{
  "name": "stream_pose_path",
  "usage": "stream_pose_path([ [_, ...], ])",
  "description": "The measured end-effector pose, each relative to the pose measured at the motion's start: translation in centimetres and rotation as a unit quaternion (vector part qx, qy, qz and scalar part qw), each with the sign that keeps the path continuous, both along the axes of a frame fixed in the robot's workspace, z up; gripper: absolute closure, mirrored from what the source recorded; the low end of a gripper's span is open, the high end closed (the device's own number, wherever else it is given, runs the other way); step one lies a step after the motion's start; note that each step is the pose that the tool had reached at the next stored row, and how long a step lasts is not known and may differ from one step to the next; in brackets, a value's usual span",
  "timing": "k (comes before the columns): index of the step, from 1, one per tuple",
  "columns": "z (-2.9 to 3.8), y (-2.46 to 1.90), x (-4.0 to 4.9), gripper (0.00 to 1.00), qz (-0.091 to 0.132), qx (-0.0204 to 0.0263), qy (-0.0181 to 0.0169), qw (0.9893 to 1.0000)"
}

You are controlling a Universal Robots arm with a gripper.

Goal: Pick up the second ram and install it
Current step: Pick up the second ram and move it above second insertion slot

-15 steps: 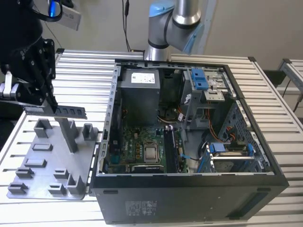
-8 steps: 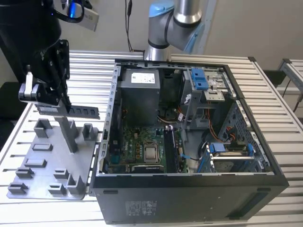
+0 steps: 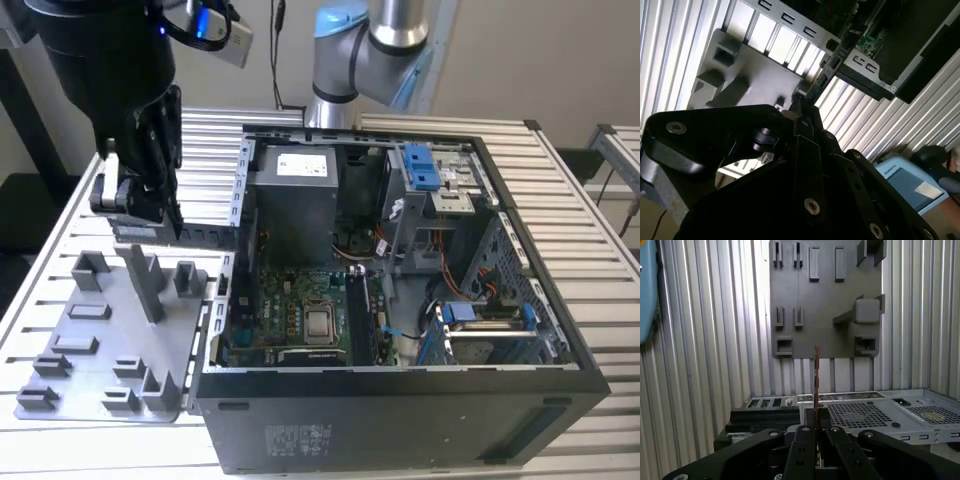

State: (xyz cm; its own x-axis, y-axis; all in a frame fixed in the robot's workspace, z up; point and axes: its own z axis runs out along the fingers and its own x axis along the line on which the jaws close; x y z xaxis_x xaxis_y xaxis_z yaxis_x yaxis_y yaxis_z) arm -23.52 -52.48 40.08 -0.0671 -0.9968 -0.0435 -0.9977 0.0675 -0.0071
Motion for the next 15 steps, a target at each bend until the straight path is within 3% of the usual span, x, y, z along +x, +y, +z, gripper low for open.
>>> stream_pose_path([
  [6, 0.00, 0.00, 2.22, 0.86, 0.000, 0.0000, 0.0008, 1.0000],
  [15, 0.00, 0.00, 4.59, 0.86, 0.000, 0.0000, 0.0009, 1.0000],
])
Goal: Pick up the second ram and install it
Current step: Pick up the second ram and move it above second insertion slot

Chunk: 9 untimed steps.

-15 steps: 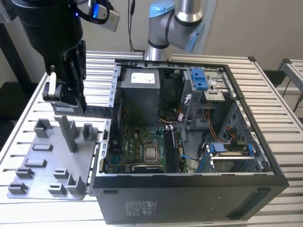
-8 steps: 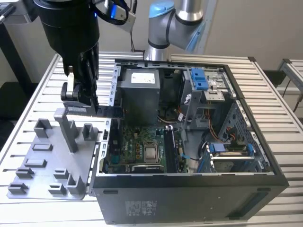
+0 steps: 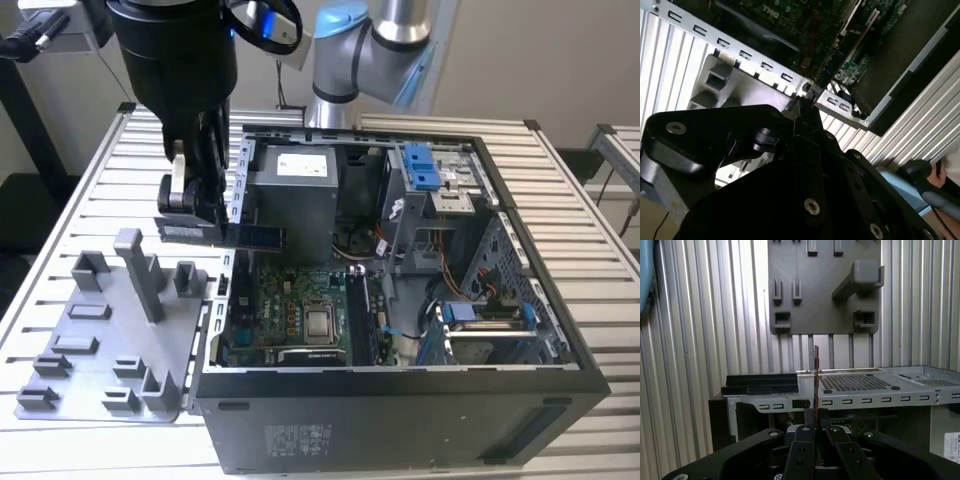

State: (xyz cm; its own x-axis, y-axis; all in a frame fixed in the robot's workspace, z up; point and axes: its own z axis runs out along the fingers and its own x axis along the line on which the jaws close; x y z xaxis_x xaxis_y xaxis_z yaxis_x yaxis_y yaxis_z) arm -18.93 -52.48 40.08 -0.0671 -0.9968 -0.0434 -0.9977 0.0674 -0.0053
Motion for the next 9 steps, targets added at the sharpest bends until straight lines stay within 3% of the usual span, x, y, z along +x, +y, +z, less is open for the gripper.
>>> stream_pose_path([
  [9, 0.00, 0.00, 4.04, 0.86, 0.000, 0.0000, 0.0011, 1.0000],
])
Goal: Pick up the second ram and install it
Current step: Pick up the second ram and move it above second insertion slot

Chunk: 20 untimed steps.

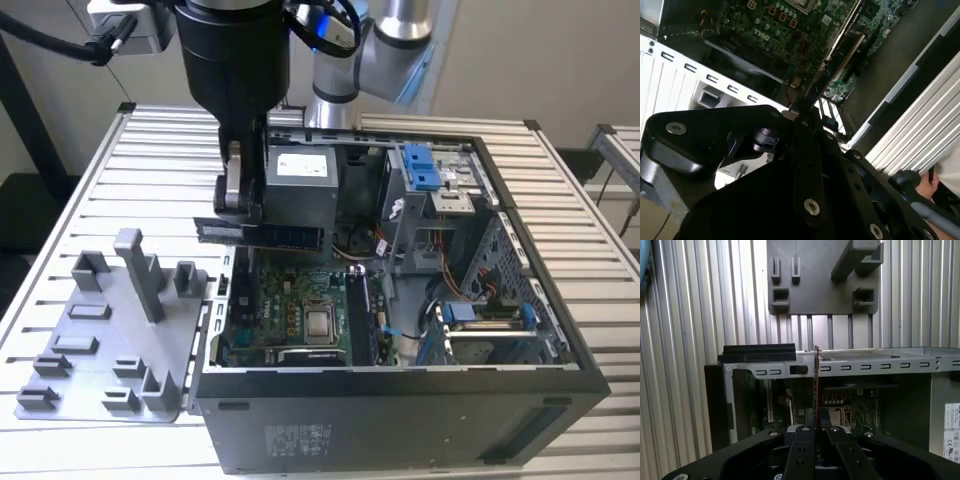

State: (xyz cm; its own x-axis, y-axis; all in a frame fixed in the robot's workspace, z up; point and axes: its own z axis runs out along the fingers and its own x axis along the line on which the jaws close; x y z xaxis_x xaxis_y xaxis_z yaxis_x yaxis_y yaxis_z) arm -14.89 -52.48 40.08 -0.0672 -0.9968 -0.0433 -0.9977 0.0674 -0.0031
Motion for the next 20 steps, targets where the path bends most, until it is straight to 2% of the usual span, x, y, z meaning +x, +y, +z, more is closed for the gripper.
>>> stream_pose_path([
  [20, 0.00, 0.00, 9.01, 0.86, 0.000, 0.0000, 0.0026, 1.0000],
])
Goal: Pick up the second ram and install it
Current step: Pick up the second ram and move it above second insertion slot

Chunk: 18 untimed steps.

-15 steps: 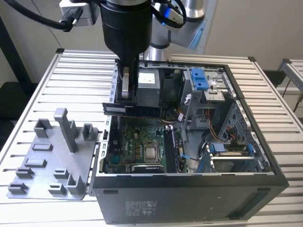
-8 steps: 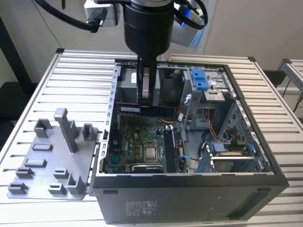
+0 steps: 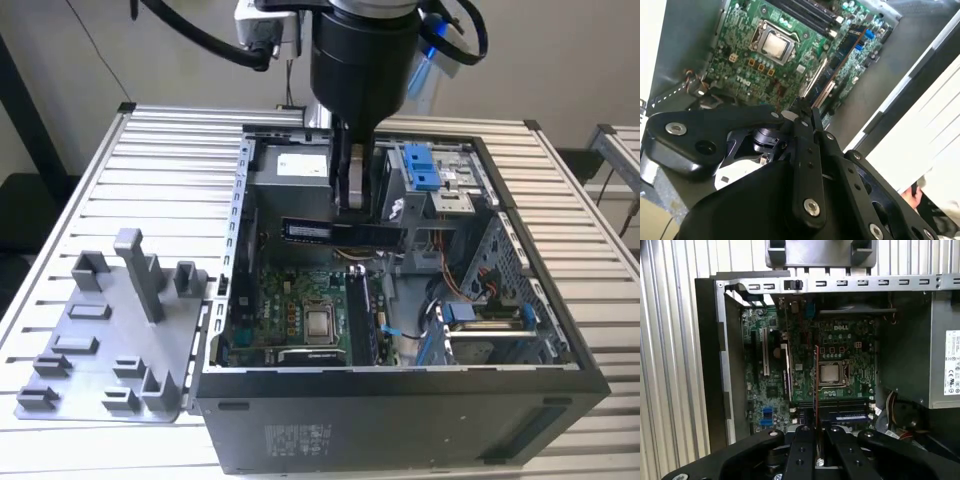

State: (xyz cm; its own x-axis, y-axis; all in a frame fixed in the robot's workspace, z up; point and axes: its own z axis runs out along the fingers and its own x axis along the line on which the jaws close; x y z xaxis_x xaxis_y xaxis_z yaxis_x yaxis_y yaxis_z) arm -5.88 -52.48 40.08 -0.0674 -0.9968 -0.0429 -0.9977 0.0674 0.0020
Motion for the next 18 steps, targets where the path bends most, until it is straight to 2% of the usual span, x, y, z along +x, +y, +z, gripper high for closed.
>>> stream_pose_path([
  [14, 0.00, -0.01, 5.51, 0.86, 0.000, 0.0000, 0.0013, 1.0000],
  [18, 0.00, -0.01, 5.60, 0.86, 0.000, 0.0000, 0.0013, 1.0000],
])
